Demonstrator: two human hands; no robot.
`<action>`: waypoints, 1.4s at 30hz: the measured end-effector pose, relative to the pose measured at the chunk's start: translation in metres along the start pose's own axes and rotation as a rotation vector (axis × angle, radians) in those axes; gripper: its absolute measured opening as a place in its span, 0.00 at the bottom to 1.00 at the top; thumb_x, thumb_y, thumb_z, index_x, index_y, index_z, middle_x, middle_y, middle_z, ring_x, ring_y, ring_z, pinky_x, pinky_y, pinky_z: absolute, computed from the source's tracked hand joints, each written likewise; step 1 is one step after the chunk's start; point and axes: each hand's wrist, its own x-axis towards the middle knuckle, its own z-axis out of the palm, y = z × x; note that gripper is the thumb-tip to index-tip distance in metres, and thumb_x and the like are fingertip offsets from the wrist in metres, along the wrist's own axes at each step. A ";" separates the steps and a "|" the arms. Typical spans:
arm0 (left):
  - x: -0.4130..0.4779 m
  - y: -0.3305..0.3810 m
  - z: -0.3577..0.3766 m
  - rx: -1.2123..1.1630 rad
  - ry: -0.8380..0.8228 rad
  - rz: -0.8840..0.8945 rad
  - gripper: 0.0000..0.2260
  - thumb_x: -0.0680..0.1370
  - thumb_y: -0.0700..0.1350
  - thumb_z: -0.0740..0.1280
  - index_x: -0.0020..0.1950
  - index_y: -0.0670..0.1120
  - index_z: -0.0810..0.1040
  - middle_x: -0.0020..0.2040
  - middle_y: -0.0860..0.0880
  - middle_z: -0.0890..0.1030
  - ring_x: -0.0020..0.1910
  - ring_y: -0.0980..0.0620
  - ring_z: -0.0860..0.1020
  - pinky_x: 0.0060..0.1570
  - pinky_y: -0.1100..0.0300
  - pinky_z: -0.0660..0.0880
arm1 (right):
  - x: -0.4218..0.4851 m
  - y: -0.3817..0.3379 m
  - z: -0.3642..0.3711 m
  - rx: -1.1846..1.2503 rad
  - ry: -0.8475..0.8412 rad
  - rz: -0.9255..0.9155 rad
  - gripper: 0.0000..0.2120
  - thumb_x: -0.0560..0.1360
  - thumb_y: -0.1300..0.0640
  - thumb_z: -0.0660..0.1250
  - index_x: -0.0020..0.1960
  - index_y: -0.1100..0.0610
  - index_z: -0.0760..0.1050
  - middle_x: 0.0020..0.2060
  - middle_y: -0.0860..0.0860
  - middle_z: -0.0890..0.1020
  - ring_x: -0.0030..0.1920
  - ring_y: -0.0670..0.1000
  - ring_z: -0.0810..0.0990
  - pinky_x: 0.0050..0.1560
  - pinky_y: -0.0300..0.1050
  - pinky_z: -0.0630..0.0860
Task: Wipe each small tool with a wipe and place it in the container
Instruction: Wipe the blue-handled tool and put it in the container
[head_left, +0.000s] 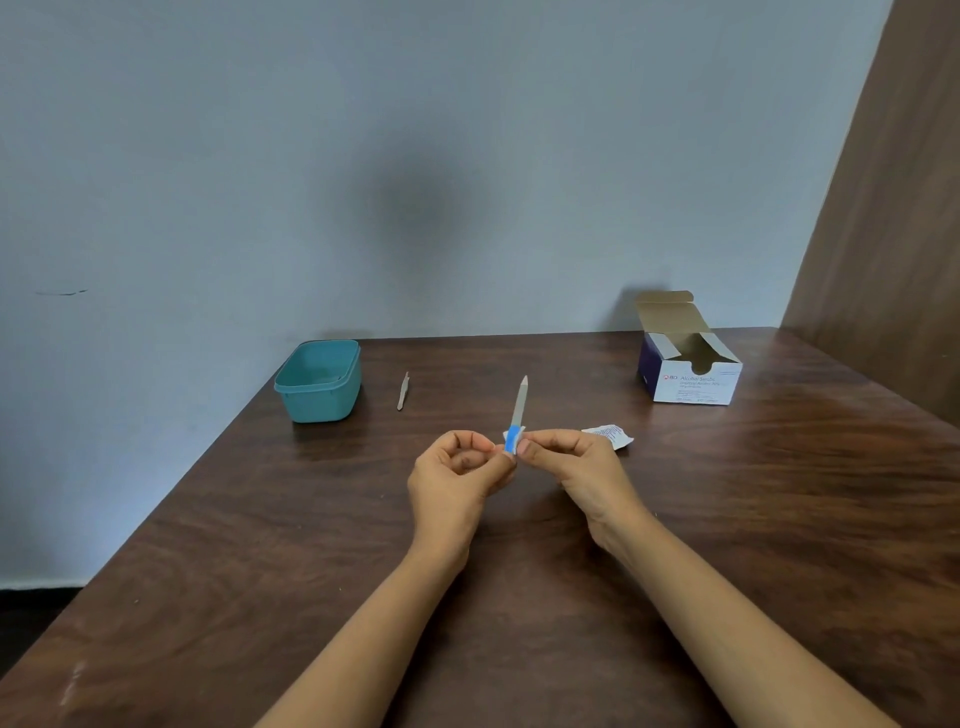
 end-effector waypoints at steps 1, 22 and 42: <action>0.001 -0.001 0.000 0.038 0.006 0.025 0.07 0.69 0.32 0.75 0.43 0.37 0.78 0.41 0.33 0.82 0.42 0.42 0.83 0.47 0.49 0.82 | 0.000 -0.001 0.000 0.005 -0.003 0.003 0.04 0.71 0.63 0.72 0.45 0.58 0.84 0.40 0.48 0.86 0.43 0.39 0.83 0.45 0.28 0.74; -0.007 -0.002 0.004 0.486 -0.138 0.288 0.10 0.77 0.44 0.67 0.37 0.45 0.81 0.31 0.50 0.82 0.32 0.53 0.81 0.39 0.58 0.79 | 0.005 -0.002 0.002 0.191 -0.043 0.158 0.09 0.73 0.65 0.69 0.37 0.55 0.81 0.32 0.49 0.76 0.31 0.43 0.67 0.31 0.34 0.62; -0.004 -0.007 0.001 0.538 -0.191 0.394 0.10 0.77 0.40 0.66 0.36 0.44 0.81 0.31 0.49 0.81 0.32 0.51 0.78 0.38 0.54 0.76 | 0.005 0.002 -0.001 0.112 0.059 0.206 0.05 0.67 0.57 0.76 0.42 0.56 0.83 0.30 0.46 0.78 0.31 0.43 0.67 0.32 0.36 0.63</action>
